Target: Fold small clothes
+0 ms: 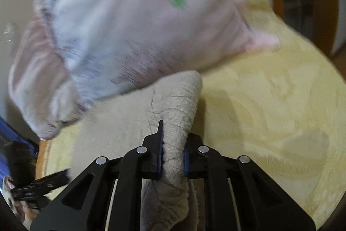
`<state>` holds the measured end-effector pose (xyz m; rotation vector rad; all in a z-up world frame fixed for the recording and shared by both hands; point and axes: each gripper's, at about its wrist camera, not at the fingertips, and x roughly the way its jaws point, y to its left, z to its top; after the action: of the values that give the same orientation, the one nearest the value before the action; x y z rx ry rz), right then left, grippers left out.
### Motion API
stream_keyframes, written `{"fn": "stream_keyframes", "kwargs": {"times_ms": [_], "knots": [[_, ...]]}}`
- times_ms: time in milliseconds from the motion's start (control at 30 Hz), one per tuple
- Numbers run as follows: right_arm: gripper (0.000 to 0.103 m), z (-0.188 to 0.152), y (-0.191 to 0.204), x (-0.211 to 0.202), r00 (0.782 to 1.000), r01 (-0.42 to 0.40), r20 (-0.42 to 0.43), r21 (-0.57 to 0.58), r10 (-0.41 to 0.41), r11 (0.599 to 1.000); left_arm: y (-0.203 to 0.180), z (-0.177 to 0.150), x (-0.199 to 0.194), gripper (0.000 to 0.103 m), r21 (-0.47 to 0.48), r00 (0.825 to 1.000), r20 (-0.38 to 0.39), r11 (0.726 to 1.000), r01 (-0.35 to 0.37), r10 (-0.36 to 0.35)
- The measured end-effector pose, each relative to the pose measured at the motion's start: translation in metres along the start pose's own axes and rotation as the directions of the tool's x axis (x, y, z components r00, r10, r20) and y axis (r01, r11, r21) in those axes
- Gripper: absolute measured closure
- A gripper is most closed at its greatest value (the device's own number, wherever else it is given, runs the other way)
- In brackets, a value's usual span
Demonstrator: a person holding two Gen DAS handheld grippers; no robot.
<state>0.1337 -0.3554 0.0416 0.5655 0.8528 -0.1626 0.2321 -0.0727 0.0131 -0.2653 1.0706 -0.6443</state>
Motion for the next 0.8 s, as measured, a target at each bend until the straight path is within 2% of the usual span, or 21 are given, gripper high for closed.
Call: {"fn": "stream_keyframes", "kwargs": {"times_ms": [67,133,233,467,567,600,633,667,733,800], "knots": [[0.083,-0.003,-0.012,0.007,0.999,-0.035,-0.033,0.057,0.037,0.998,0.0,-0.003,-0.001,0.012,0.004,1.0,-0.005,1.0,-0.001,0.001],[0.066,-0.005,-0.023,-0.002,0.997,-0.064,-0.027,0.113,0.068,0.992,0.001,-0.006,-0.002,0.012,-0.007,1.0,-0.008,1.0,0.003,-0.003],[0.049,-0.012,-0.032,-0.024,0.992,-0.125,-0.011,0.136,0.128,0.983,0.004,-0.01,-0.005,0.013,-0.03,1.0,-0.008,0.999,0.023,-0.023],[0.049,-0.043,-0.04,-0.057,0.973,-0.224,-0.025,0.143,0.23,0.964,-0.002,-0.019,-0.006,0.013,-0.012,1.0,0.003,1.0,0.004,-0.004],[0.051,-0.054,-0.035,-0.058,0.969,-0.237,-0.039,0.132,0.244,0.963,-0.007,-0.022,-0.002,0.014,0.001,1.0,-0.006,1.0,-0.019,0.019],[0.059,-0.057,-0.033,-0.058,0.97,-0.232,-0.043,0.118,0.239,0.965,-0.008,-0.024,-0.001,0.015,0.002,1.0,-0.011,1.0,-0.024,0.024],[0.078,-0.06,-0.031,-0.057,0.972,-0.226,-0.049,0.105,0.232,0.968,-0.009,-0.025,0.001,0.018,0.001,0.999,-0.017,1.0,-0.028,0.028],[0.088,-0.062,-0.029,-0.054,0.97,-0.231,-0.053,0.09,0.236,0.969,-0.009,-0.026,0.003,0.021,-0.003,0.999,-0.024,1.0,-0.028,0.028],[0.09,-0.063,-0.025,-0.056,0.973,-0.222,-0.045,0.069,0.225,0.973,-0.008,-0.028,0.008,0.04,-0.021,0.999,-0.048,1.0,-0.011,0.01],[0.092,-0.063,-0.021,-0.063,0.971,-0.237,-0.023,0.051,0.238,0.97,-0.004,-0.031,0.012,0.048,-0.049,0.997,-0.071,0.999,0.016,-0.02]]}}
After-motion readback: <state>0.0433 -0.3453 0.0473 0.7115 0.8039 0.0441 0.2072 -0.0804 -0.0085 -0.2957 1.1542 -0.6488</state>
